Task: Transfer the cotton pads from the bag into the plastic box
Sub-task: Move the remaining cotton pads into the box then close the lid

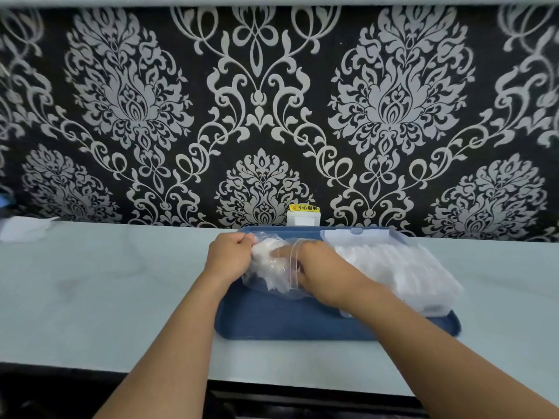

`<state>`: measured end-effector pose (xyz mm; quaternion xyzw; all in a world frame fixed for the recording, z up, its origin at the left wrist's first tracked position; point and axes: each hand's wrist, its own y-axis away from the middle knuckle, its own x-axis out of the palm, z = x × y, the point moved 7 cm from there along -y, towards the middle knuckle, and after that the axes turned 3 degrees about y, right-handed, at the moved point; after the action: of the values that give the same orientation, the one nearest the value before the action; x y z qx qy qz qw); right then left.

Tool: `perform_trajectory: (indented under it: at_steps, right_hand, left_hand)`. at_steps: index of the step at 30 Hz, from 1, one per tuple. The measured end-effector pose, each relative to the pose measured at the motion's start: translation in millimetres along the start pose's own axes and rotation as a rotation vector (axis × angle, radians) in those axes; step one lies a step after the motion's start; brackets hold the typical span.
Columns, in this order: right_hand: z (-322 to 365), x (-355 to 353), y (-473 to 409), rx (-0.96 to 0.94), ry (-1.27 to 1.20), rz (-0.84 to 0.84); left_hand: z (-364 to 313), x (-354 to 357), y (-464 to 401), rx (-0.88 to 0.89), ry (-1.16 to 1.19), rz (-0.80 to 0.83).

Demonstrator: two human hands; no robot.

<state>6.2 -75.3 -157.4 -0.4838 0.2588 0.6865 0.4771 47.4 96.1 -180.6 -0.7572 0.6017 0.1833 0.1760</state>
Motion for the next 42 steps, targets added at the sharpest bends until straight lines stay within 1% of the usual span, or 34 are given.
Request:
perform_trajectory:
  at_steps: [4, 11, 15, 18, 23, 27, 30, 32, 35, 38, 40, 42]
  right_hand:
    - [-3.0, -2.9, -2.5, 0.053, 0.108, -0.044]
    - [-0.7, -13.8, 2.6, -0.001, 0.174, -0.133]
    - [4.2, -15.0, 4.1, -0.092, 0.227, -0.106]
    - [5.0, -18.6, 6.0, -0.134, 0.229, -0.106]
    - [1.1, -21.2, 6.6, -0.153, 0.19, -0.096]
    - [-10.1, -13.7, 0.3, -0.127, 0.17, -0.109]
    - [-14.3, -2.1, -5.4, -0.14, 0.247, -0.074]
    - [-13.3, 1.2, -5.2, -0.158, 0.281, -0.076]
    - [-9.3, -6.3, -1.5, -0.18, 0.271, -0.098]
    - [-0.7, -29.5, 11.0, -0.223, 0.161, -0.161]
    - [-4.6, -50.2, 22.8, -0.148, -0.021, -0.231]
    - [-20.9, -69.8, 32.1, -0.03, -0.292, -0.308]
  left_hand:
    - [2.3, 1.5, -0.2, -0.034, 0.03, 0.006]
    - [0.9, -2.4, 0.4, -0.027, -0.035, -0.038]
    - [-1.0, -2.8, 1.0, -0.031, -0.093, -0.032]
    - [-2.8, -1.0, 0.9, -0.019, -0.081, -0.021]
    - [-15.9, 10.2, 10.0, 0.062, -0.067, 0.07]
    - [-19.3, 12.7, 11.7, 0.075, -0.098, 0.099]
    - [-18.2, 15.0, 11.8, 0.07, -0.105, 0.139]
    - [-18.2, 17.0, 11.0, 0.099, -0.146, 0.134]
    - [-17.1, 17.3, 8.3, 0.129, -0.169, 0.098]
    - [-15.9, 16.5, 4.1, 0.13, -0.193, 0.07]
    - [-12.9, 18.4, 4.5, 0.108, -0.189, 0.066]
    - [-16.1, 18.7, 7.0, 0.086, -0.205, 0.047]
